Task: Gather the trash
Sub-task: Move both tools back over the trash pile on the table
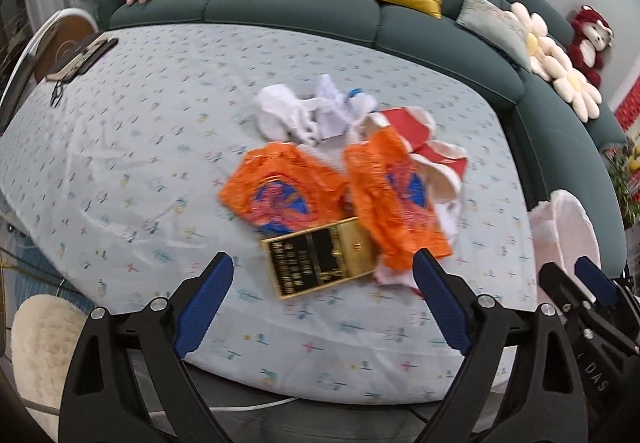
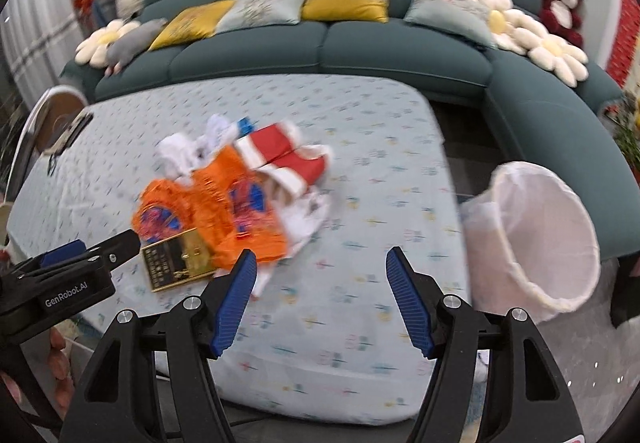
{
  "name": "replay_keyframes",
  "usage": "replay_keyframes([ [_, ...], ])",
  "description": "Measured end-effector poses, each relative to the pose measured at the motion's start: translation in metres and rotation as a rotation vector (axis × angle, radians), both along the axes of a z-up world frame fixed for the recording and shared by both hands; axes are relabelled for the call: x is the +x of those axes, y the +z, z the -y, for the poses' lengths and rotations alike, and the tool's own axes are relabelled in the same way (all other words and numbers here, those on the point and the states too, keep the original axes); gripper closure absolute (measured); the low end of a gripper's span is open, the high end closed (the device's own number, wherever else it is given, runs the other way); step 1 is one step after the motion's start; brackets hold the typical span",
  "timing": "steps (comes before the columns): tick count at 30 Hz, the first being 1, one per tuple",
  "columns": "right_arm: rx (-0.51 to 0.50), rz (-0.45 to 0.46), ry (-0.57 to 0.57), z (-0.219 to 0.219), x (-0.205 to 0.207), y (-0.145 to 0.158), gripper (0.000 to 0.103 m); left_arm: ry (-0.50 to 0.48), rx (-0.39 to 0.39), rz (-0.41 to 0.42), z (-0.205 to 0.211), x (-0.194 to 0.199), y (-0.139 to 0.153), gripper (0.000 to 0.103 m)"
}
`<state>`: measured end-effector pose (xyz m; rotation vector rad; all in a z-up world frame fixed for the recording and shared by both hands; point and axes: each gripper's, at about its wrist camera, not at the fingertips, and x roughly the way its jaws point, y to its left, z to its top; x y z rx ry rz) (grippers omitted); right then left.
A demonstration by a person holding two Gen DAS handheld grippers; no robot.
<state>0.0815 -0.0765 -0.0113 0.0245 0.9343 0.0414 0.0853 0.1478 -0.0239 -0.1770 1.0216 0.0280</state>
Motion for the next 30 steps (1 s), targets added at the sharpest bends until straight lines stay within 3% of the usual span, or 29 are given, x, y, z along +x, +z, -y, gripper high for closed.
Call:
replay_keyframes([
  [9, -0.006, -0.075, 0.089, -0.059, 0.036, -0.035, 0.042, 0.046, 0.0, -0.038, -0.03, 0.008, -0.021, 0.016],
  [20, -0.013, -0.153, 0.113, -0.08, 0.066, -0.071, 0.05, 0.054, -0.003, -0.084, -0.042, 0.023, -0.042, 0.016],
  [23, -0.011, -0.166, 0.116, -0.08, 0.068, -0.076, 0.061, 0.054, -0.006, -0.093, -0.042, 0.024, -0.046, 0.016],
  [26, -0.008, -0.187, 0.131, -0.082, 0.07, -0.082, 0.085, 0.054, -0.012, -0.099, -0.043, 0.025, -0.048, 0.016],
  [30, 0.012, -0.162, 0.143, -0.08, 0.065, -0.075, 0.088, 0.052, -0.03, -0.101, -0.039, 0.024, -0.048, 0.016],
])
